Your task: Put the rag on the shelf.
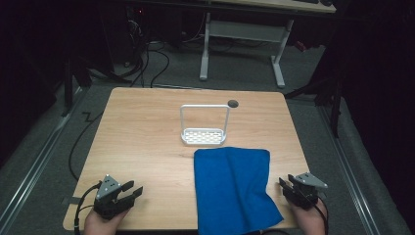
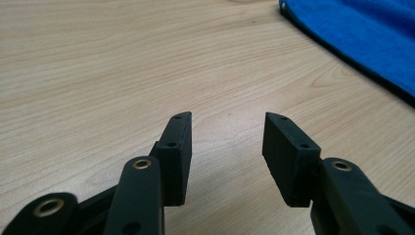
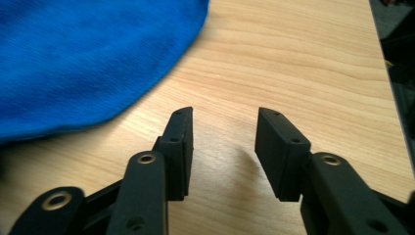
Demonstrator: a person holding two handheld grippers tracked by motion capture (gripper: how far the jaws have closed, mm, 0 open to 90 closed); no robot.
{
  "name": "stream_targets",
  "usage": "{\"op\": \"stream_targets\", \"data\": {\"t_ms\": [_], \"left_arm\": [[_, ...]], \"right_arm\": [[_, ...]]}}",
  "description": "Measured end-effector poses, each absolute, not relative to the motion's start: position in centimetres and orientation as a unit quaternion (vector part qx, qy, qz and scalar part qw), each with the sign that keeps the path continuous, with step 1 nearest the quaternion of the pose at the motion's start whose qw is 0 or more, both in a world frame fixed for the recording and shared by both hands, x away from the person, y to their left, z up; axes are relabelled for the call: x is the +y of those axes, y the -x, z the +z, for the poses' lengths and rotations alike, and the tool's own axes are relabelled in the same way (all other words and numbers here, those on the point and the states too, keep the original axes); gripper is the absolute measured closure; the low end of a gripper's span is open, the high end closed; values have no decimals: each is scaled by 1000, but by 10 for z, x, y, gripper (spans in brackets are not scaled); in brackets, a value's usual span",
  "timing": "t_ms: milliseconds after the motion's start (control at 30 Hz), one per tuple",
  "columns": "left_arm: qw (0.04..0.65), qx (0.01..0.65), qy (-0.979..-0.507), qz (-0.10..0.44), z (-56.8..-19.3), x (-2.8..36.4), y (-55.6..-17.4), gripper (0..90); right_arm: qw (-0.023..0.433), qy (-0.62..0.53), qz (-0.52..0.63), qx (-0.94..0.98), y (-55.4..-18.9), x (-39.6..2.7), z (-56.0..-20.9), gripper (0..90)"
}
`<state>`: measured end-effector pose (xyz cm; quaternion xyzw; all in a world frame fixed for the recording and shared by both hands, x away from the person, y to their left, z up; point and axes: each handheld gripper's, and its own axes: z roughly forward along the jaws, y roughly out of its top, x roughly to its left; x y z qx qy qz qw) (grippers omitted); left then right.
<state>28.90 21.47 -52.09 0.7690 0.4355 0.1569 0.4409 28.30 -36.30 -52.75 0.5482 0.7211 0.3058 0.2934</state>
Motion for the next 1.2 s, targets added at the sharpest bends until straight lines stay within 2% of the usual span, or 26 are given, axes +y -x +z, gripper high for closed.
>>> {"op": "stream_targets", "data": {"t_ms": [100, 233, 433, 533, 633, 667, 833, 900, 933, 1033, 1200], "left_arm": [[442, 432, -770, 159, -520, 212, -289, 546], [438, 429, -775, 156, -521, 208, -290, 545], [440, 431, -774, 150, -523, 208, -290, 546], [445, 422, -779, 128, -522, 196, -293, 553], [459, 388, -796, 78, -517, 155, -300, 581], [460, 370, -805, 62, -515, 139, -302, 695], [458, 307, -834, 30, -511, 60, -310, 726], [439, 285, -852, 20, -515, 31, -311, 714], [407, 276, -870, 20, -523, 16, -312, 710], [400, 270, -875, 26, -526, 16, -311, 716], [402, 286, -869, 31, -528, 39, -309, 762]], "right_arm": [[285, -535, 334, 722, -279, -355, -521, 603], [282, -481, 346, 755, -273, -323, -513, 595], [271, -476, 351, 760, -274, -318, -512, 582], [260, -473, 355, 764, -275, -315, -512, 597], [249, -461, 352, 776, -281, -306, -513, 662], [240, -456, 341, 786, -287, -299, -515, 704], [227, -451, 323, 801, -292, -293, -521, 755], [221, -451, 314, 806, -292, -293, -524, 765], [216, -457, 319, 802, -291, -295, -525, 766], [215, -460, 321, 800, -290, -296, -525, 766], [214, -457, 324, 800, -287, -296, -526, 766]]}}
